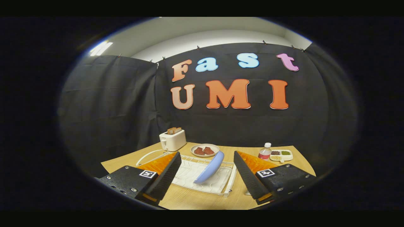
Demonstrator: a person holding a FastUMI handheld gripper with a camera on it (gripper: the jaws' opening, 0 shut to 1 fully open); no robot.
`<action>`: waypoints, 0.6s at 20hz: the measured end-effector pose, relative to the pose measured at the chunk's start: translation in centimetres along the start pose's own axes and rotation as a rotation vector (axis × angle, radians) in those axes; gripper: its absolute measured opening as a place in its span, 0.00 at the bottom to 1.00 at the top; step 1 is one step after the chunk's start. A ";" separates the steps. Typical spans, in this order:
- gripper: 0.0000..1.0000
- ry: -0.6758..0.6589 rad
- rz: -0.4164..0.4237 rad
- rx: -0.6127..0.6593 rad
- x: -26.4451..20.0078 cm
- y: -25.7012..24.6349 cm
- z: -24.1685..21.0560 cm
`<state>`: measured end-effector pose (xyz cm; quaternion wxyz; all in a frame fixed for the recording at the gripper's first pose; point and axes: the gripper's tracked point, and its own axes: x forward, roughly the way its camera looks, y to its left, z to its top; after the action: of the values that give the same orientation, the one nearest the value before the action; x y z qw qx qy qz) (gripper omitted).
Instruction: Take the plate from the dish rack, then take the spoon from the basket and place it into the plate.
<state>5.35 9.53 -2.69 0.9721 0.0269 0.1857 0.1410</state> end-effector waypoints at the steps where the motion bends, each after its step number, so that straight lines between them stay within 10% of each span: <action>1: 0.99 0.022 -0.003 0.000 0.7 -0.2 0.2; 12: 0.96 0.273 -0.001 0.094 8.1 -1.8 -0.7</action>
<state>12.79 10.14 -6.44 0.9355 0.0526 0.3227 0.1339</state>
